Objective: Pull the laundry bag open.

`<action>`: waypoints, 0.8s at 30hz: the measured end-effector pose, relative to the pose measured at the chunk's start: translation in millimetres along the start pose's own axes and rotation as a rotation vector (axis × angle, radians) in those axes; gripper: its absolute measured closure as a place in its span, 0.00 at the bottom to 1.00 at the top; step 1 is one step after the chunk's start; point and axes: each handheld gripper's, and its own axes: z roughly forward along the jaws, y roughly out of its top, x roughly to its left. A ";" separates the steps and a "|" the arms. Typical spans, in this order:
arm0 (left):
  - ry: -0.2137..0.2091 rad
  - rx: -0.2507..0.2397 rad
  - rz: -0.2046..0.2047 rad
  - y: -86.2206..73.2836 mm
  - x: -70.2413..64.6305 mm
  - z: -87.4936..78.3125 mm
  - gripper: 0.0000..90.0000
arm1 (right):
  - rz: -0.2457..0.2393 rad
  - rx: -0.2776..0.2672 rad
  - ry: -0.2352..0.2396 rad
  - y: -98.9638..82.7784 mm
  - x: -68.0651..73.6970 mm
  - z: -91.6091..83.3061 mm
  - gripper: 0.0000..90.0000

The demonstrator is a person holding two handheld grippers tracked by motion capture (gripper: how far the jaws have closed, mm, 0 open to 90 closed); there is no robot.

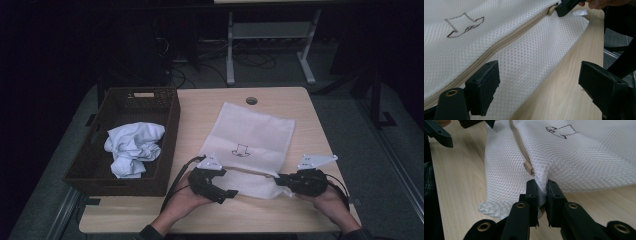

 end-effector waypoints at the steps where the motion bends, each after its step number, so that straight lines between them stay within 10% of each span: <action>1: -0.003 -0.001 0.010 1.8 -1.3 1.5 0.18 | -0.001 -0.001 0.001 0.5 0.5 0.2 0.90; 24: -0.067 -0.028 0.104 25.6 -20.2 32.9 0.42 | -0.025 -0.027 0.026 6.9 12.0 1.8 0.90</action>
